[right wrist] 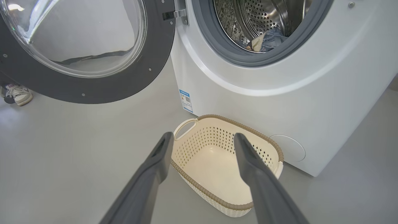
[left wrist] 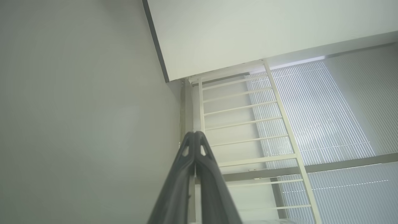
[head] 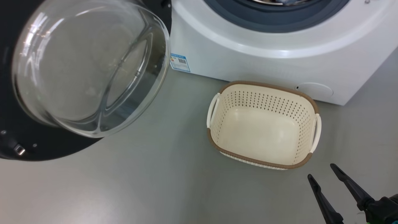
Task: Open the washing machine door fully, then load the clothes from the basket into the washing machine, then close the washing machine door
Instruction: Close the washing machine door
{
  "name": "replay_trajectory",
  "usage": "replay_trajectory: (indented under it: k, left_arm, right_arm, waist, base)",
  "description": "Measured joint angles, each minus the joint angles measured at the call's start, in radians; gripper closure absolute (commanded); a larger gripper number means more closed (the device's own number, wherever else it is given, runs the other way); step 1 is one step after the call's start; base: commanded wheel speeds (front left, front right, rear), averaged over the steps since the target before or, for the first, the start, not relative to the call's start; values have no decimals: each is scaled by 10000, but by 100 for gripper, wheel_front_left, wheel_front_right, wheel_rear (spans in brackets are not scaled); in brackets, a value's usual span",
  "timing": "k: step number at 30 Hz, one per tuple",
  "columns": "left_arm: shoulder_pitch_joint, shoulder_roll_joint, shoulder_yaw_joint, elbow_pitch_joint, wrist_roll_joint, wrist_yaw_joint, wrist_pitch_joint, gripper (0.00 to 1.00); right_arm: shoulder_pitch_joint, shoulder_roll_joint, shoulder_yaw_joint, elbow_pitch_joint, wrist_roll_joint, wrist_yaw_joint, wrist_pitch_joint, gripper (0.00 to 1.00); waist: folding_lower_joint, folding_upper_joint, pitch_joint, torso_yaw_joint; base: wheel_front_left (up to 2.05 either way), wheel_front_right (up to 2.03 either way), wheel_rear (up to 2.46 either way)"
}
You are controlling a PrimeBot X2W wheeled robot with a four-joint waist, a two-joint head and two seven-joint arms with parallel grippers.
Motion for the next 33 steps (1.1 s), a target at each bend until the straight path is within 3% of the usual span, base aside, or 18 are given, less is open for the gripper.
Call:
replay_trajectory:
  k: [10, 19, 33]
  left_arm:
    - [-56, -75, -268, -117, -184, 407, 593, 100]
    - [-132, -113, -825, -389, -533, 491, 1758, 100]
    - [457, -276, -1327, -836, -1177, -19, 3651, 100]
  right_arm:
    - [19, -217, -38, -4, 75, 0, 0, 0]
    - [59, -286, 10, 35, 84, 0, 0, 0]
    - [480, -368, 136, 148, 336, 0, 0, 0]
  waist:
    - [0, -1, 146, -216]
    - [-1, 0, -74, -223]
    - [0, 0, -643, -109]
  base:
    - [0, 0, 0]
    - [0, 0, 0]
    - [0, 0, 0]
